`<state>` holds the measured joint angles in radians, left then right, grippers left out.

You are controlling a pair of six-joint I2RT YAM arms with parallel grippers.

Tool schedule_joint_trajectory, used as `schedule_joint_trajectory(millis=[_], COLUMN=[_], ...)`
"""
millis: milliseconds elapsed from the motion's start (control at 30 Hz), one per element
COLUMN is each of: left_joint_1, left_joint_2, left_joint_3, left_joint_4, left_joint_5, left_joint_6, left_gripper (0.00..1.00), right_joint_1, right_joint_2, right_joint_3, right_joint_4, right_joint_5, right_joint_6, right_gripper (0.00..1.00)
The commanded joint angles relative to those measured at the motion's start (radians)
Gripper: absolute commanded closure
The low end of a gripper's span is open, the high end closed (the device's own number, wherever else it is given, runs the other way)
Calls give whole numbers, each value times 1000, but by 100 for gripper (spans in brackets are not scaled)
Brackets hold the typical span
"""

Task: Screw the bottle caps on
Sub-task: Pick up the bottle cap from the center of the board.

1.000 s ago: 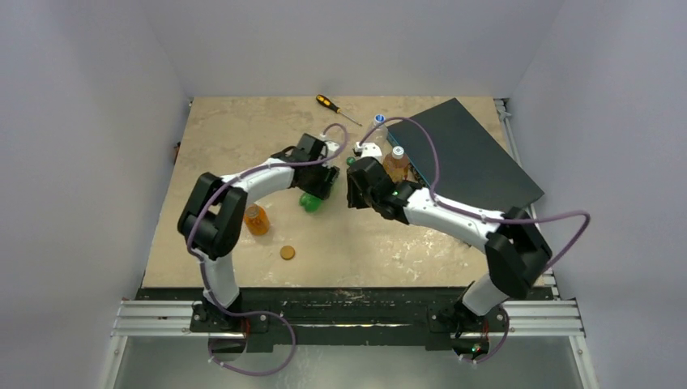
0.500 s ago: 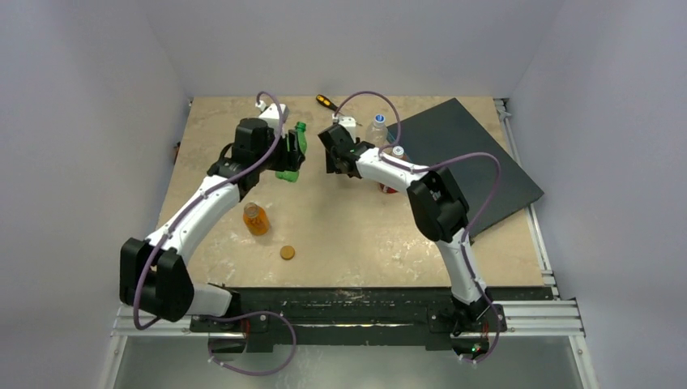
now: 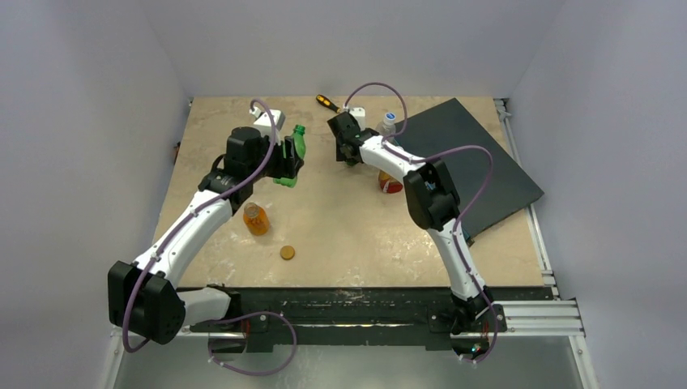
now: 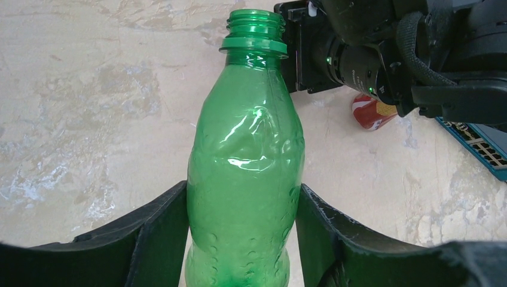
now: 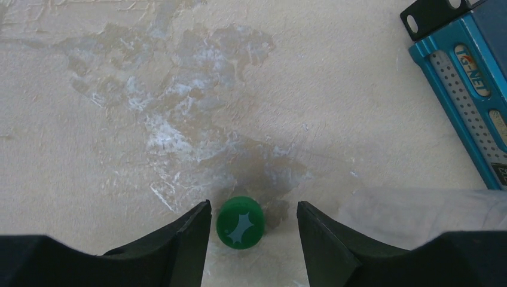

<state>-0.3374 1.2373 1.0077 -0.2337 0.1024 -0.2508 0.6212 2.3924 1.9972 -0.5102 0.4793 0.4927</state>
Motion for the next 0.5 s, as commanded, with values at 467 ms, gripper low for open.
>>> schedule_joint_trajectory(millis=[467], left_joint_1=[-14], left_joint_2=[5], left_joint_3=[2], left_joint_4=[20], left_joint_5=[54], left_joint_6=[-13], left_gripper=[100], right_joint_1=[14], right_joint_2=[25], right_joint_3=[14], right_joint_4=[17], right_joint_5=[-4], right_joint_6=[-14], right_gripper=[51])
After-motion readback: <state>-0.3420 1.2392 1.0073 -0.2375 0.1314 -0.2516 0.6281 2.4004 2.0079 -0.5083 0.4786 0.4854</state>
